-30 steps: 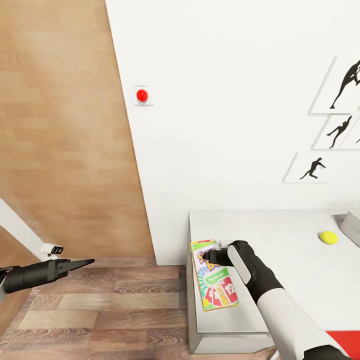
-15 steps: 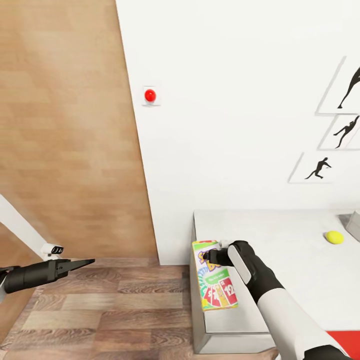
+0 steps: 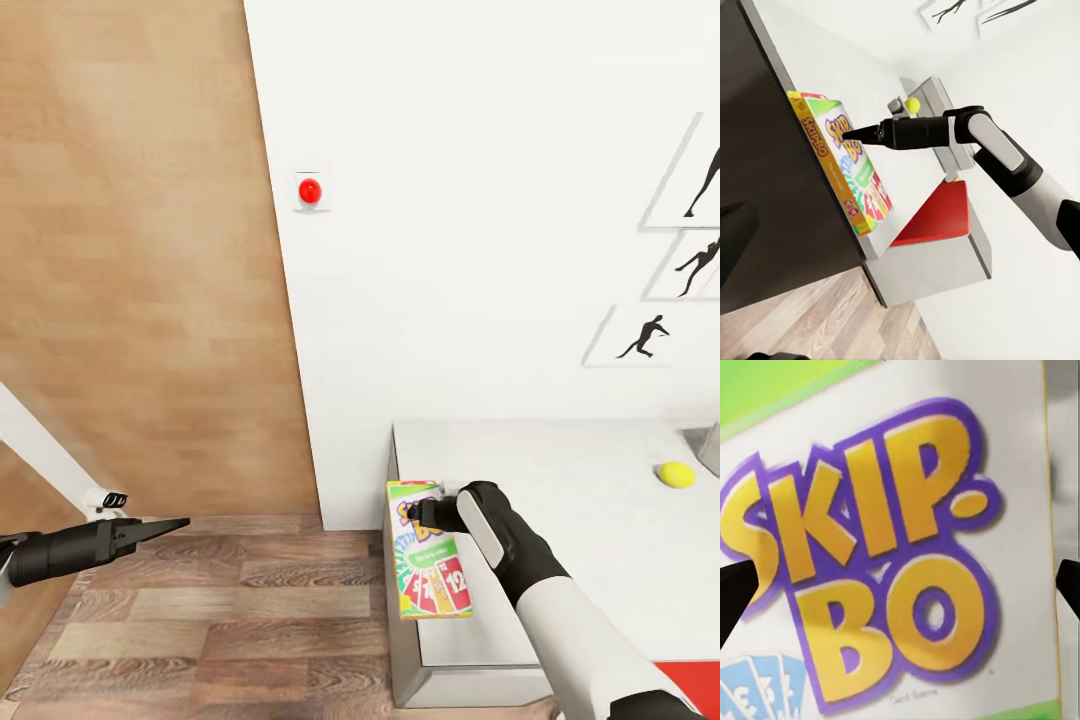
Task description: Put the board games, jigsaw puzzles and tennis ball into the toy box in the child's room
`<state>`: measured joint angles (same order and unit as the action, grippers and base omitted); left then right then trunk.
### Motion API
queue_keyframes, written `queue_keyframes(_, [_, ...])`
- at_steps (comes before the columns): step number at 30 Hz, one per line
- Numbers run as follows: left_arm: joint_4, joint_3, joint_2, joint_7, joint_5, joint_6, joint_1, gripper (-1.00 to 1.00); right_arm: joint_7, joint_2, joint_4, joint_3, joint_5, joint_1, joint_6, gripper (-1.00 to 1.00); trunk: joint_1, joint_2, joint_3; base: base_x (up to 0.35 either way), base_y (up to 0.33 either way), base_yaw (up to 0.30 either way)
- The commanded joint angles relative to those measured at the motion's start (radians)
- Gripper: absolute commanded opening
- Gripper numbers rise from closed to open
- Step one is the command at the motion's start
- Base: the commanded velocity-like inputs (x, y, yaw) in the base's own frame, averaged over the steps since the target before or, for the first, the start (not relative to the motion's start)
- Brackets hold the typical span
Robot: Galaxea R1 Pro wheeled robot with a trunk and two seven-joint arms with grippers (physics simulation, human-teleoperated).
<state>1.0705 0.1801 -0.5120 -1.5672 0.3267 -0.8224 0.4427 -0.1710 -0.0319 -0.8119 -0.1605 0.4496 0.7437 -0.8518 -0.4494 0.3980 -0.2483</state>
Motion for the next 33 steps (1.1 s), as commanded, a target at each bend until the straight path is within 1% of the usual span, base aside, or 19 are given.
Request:
queue_keyframes(1, [0.000,0.000,0.000,-0.004,0.000,-0.011,0.001,1.00,-0.010,0.000,-0.001,-0.002,0.011,0.001,-0.003,1.00,-0.001,0.002,-0.002,0.000,0.002,0.000])
queue_keyframes(8, [0.000,-0.001,0.000,-0.004,0.000,-0.011,0.001,1.00,-0.011,0.003,-0.001,-0.002,0.009,0.001,-0.001,1.00,-0.001,0.002,0.000,0.000,0.000,-0.010])
queue_keyframes(24, [0.000,-0.001,0.001,-0.004,0.000,-0.011,0.001,1.00,-0.012,0.007,-0.012,0.009,0.012,0.000,-0.001,1.00,-0.001,0.002,0.021,0.000,0.000,-0.070])
queue_keyframes(33, [0.000,-0.001,0.000,-0.004,0.000,-0.011,0.001,1.00,-0.012,0.009,-0.031,0.010,0.013,-0.001,-0.002,1.00,-0.001,0.002,0.024,0.000,0.000,-0.016])
